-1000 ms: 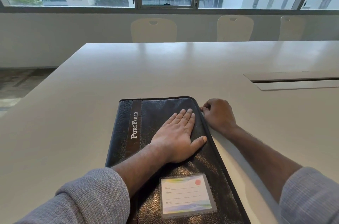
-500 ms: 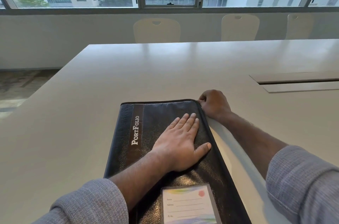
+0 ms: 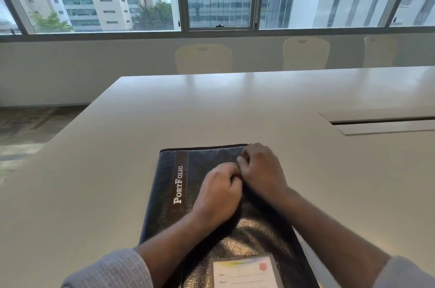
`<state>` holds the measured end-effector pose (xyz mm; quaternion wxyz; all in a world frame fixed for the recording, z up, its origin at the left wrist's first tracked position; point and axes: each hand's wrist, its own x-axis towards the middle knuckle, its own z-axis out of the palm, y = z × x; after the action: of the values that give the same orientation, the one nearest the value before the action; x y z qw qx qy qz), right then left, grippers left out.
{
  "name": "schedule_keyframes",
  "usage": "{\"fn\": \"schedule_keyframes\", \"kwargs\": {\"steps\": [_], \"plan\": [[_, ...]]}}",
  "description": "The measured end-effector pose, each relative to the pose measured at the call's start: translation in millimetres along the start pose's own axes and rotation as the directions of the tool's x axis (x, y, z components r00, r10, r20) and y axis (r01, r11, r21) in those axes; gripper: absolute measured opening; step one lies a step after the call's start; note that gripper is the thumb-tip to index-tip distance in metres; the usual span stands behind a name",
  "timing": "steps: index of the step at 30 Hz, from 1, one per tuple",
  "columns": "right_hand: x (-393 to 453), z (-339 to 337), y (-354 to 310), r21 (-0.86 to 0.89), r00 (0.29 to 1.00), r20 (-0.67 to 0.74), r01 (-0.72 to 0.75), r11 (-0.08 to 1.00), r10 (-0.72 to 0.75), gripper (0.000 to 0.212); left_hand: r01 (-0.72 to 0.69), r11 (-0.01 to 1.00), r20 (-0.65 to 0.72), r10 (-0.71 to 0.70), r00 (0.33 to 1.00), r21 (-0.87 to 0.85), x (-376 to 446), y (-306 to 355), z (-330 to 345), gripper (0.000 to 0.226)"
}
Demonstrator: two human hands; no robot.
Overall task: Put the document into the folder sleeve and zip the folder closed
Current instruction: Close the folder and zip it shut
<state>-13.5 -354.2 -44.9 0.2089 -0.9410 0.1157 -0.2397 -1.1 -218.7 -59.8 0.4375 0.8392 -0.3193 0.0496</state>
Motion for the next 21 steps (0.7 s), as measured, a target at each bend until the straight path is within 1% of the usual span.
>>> {"fn": "schedule_keyframes", "kwargs": {"steps": [2, 3, 5, 7, 8, 11, 13, 15, 17, 19, 21], "plan": [[-14, 2, -7, -0.032, 0.997, 0.069, 0.042, 0.999, -0.040, 0.030, 0.068, 0.998, -0.109, -0.069, 0.992, -0.013, 3, -5, -7, 0.018], [-19, 3, -9, -0.051, 0.992, 0.117, 0.052, 0.997, -0.046, 0.038, 0.087, 0.996, -0.145, -0.085, 0.986, 0.002, 7, -7, -10, 0.016], [-27, 9, -10, -0.102, 0.971, 0.235, 0.059, 0.993, -0.034, 0.064, 0.079, 0.995, -0.184, -0.067, 0.981, 0.058, 19, -8, -19, 0.010], [-31, 14, -9, -0.139, 0.955, 0.296, 0.065, 0.988, -0.021, 0.087, 0.070, 0.991, -0.171, -0.049, 0.984, 0.118, 37, -8, -27, 0.006], [-31, 15, -9, -0.143, 0.953, 0.303, 0.061, 0.988, -0.015, 0.094, 0.080, 0.985, -0.142, -0.059, 0.988, 0.153, 49, -7, -31, 0.005], [-32, 16, -9, -0.173, 0.951, 0.308, 0.044, 0.984, 0.011, 0.104, 0.113, 0.950, 0.013, -0.122, 0.992, 0.291, 83, -5, -36, 0.022], [-31, 16, -10, -0.209, 0.949, 0.311, 0.019, 0.978, 0.048, 0.108, 0.144, 0.930, 0.135, -0.199, 0.971, 0.337, 102, 1, -33, 0.028], [-31, 15, -12, -0.228, 0.940, 0.328, -0.022, 0.973, 0.098, 0.112, 0.173, 0.917, 0.223, -0.265, 0.938, 0.360, 117, 6, -25, 0.032], [-30, 14, -12, -0.221, 0.931, 0.344, -0.048, 0.974, 0.124, 0.113, 0.213, 0.916, 0.292, -0.318, 0.902, 0.341, 128, 9, -12, 0.036], [-29, 13, -12, -0.211, 0.929, 0.350, -0.043, 0.977, 0.117, 0.112, 0.263, 0.904, 0.351, -0.380, 0.856, 0.337, 135, 12, 3, 0.042], [-29, 13, -12, -0.208, 0.933, 0.346, -0.027, 0.978, 0.100, 0.111, 0.297, 0.885, 0.336, -0.419, 0.844, 0.359, 139, 11, 16, 0.043]]}}
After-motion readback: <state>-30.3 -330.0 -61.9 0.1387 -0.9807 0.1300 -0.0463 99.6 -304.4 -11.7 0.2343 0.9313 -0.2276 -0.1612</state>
